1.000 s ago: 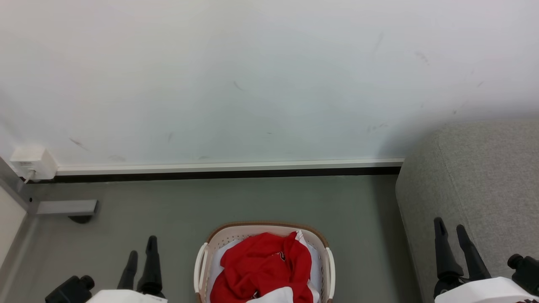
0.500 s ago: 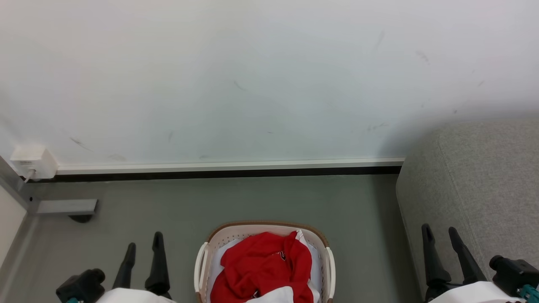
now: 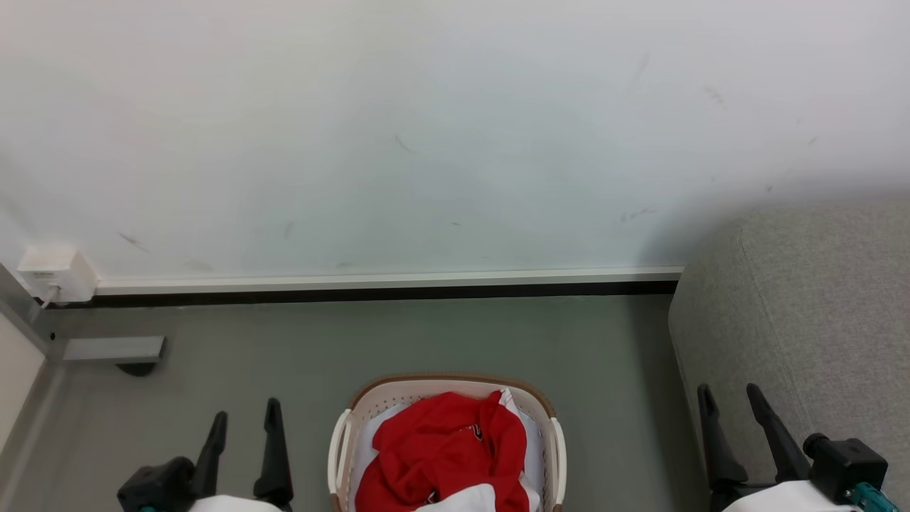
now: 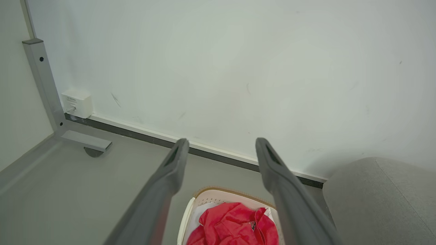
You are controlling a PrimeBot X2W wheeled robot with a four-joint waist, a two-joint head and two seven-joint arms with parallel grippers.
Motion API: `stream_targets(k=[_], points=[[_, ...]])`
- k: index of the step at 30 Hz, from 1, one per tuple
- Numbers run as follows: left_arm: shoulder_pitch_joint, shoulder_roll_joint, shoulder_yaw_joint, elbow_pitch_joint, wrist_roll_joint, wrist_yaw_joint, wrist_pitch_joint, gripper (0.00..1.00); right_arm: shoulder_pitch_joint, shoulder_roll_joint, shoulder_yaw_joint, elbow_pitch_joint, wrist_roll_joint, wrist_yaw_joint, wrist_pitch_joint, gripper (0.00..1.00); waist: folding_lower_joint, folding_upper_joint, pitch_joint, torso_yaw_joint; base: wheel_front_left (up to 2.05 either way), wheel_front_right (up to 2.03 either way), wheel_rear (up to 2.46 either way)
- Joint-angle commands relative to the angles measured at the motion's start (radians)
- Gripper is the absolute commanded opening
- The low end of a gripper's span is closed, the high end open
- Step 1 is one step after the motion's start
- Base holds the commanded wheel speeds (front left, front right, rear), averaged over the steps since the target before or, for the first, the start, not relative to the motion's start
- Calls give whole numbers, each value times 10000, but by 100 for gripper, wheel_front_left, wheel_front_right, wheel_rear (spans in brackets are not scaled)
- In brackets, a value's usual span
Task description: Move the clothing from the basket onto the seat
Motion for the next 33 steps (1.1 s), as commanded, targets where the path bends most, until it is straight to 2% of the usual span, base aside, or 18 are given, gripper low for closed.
stream_targets(k=[1,13,27,33], points=[[59,120,-29,-71,288,66,-107,100,-150,-106,21,-22,-250,-13,-108,100,-1,0,-1,-3,0,0,0],[227,268,-113,-9,1297,382,-375,100,-58,-120,28,558,-760,-15,-377,100,-1,0,14,2,0,0,0],[338,245,-112,-93,2452,471,-683,100,-170,-136,62,848,-1620,-18,-656,100,-1,0,29,-3,0,0,0],[401,226,-90,-96,2894,479,-777,100,-189,-139,18,879,-1643,-19,-768,100,-1,0,43,-5,0,0,0]])
